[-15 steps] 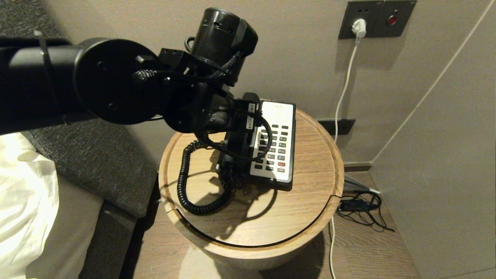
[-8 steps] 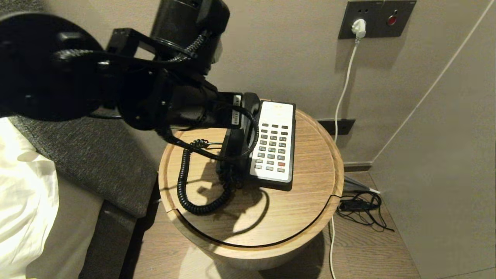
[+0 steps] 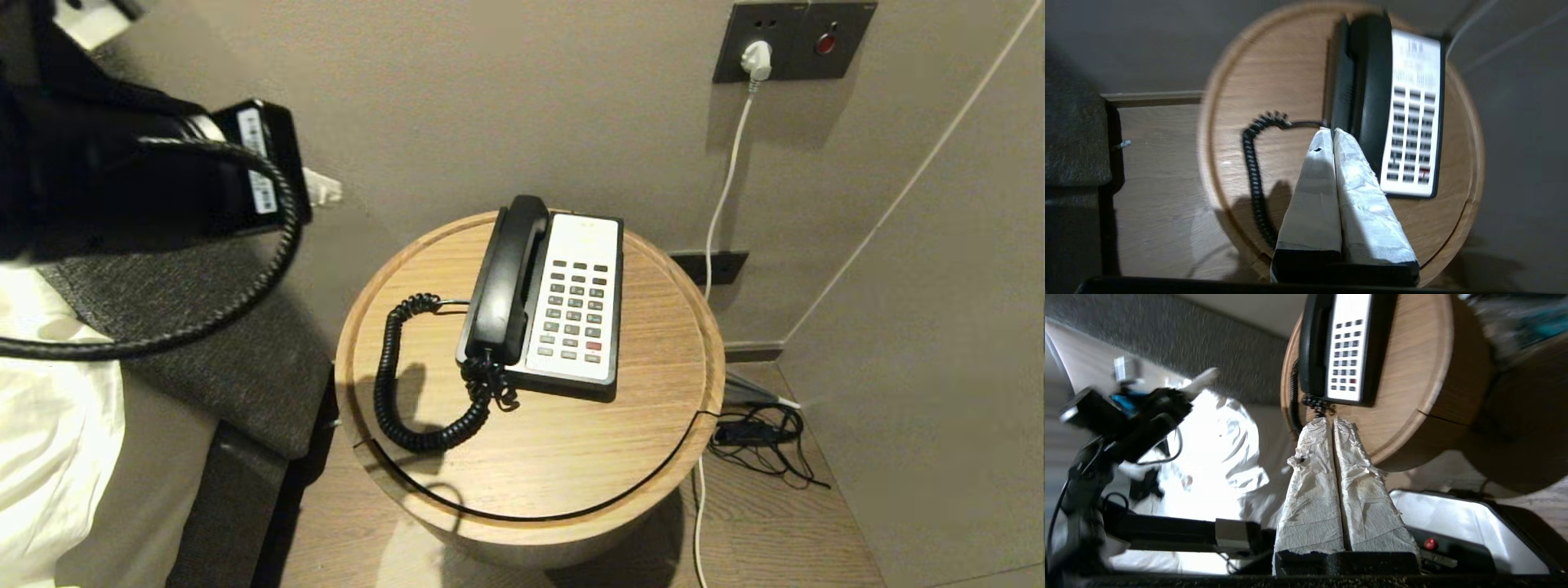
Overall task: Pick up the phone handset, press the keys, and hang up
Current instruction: End the call using the dial pad
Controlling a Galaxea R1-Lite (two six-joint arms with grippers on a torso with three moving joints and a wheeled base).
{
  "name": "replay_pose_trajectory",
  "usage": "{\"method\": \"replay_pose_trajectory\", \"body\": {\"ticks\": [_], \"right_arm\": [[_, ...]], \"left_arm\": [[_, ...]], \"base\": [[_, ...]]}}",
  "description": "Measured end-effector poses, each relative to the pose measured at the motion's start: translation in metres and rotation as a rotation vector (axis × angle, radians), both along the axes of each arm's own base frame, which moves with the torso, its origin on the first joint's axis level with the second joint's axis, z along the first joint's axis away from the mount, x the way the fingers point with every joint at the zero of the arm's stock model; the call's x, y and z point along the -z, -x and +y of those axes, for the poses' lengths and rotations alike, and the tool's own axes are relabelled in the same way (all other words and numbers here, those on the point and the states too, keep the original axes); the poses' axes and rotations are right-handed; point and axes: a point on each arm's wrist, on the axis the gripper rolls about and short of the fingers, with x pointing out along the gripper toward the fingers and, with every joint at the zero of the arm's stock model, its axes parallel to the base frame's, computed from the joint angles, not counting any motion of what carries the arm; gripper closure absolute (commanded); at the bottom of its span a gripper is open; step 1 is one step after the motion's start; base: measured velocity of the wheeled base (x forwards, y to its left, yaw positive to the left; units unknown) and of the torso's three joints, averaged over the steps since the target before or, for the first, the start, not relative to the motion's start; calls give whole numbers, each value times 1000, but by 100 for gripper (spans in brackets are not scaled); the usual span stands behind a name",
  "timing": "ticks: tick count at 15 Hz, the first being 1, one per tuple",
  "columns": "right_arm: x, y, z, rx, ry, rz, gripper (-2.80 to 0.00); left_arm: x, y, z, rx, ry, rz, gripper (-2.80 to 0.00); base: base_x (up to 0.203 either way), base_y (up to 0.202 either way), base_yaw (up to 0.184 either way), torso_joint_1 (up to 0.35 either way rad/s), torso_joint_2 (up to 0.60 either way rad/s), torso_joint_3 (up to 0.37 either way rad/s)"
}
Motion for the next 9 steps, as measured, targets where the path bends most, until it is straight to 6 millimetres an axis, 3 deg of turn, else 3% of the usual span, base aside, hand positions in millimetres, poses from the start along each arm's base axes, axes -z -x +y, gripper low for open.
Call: {"method": "replay_pose_trajectory", "body": {"ticks": [2, 4, 6, 9], "right_arm": [[-21, -44, 15, -53, 32, 40, 0], [-29, -93, 38, -84, 86, 84, 0], [-20, -135, 71, -133, 165, 144, 0], [14, -175, 133, -233, 289, 246, 0]], "left_arm": [[-13, 9, 16, -19, 51, -44, 0], [-21, 15, 26, -13, 111, -63, 0], [-26, 19, 34, -22, 178, -67, 0], [-31, 24, 44, -28, 236, -74, 0]], "base": [[0, 0, 0, 0, 0, 0], [0, 0, 0, 0, 0, 0], [0, 0, 0, 0, 0, 0], [0, 0, 0, 0, 0, 0]]}}
